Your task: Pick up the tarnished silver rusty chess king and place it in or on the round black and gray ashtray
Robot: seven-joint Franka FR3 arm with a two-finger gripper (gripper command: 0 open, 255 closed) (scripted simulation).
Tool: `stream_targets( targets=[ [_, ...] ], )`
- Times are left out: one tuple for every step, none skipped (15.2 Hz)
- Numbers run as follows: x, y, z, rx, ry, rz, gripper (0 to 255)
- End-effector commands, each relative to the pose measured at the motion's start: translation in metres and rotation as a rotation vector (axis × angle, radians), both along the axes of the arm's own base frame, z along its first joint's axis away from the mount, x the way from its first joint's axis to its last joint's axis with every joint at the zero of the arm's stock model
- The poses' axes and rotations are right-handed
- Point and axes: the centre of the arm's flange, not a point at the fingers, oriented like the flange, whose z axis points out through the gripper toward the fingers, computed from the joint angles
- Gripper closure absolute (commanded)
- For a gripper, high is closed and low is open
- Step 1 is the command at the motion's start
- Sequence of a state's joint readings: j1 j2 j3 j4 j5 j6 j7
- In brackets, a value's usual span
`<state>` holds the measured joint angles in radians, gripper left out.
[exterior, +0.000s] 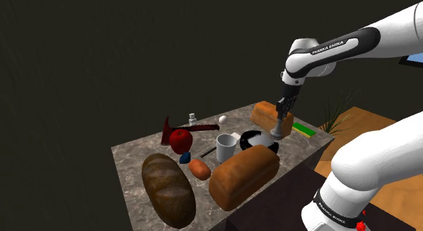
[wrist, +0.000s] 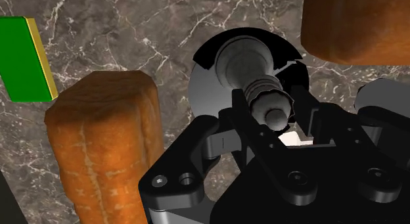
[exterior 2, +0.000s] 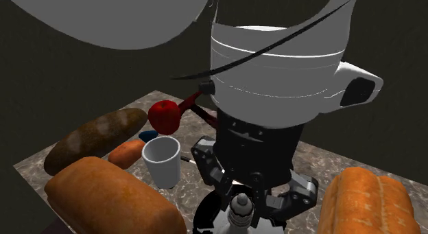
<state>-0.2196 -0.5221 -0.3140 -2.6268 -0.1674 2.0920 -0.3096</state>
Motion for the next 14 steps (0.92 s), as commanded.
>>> stream_targets(
  targets=[
    [0.000,0.000,-0.010,0.000,-0.001,0.000,255],
    [0.000,0.000,-0.015,0.000,-0.001,0.000,255],
    [0.000,0.000,-0.021,0.000,-0.001,0.000,255],
    [0.000,0.000,-0.026,0.000,-0.001,0.000,255],
    [0.000,0.000,-0.031,0.000,-0.001,0.000,255],
    [0.000,0.000,-0.036,0.000,-0.001,0.000,255],
    [0.000,0.000,-0.042,0.000,-0.001,0.000,255],
    [0.000,0.000,-0.047,0.000,-0.001,0.000,255],
    [0.000,0.000,-0.052,0.000,-0.001,0.000,255],
    [0.000,0.000,-0.059,0.000,-0.001,0.000,255],
    [0.000,0.000,-0.059,0.000,-0.001,0.000,255],
    [0.000,0.000,-0.059,0.000,-0.001,0.000,255],
    [0.000,0.000,-0.059,0.000,-0.001,0.000,255],
    [0.000,0.000,-0.059,0.000,-0.001,0.000,255]
  ],
)
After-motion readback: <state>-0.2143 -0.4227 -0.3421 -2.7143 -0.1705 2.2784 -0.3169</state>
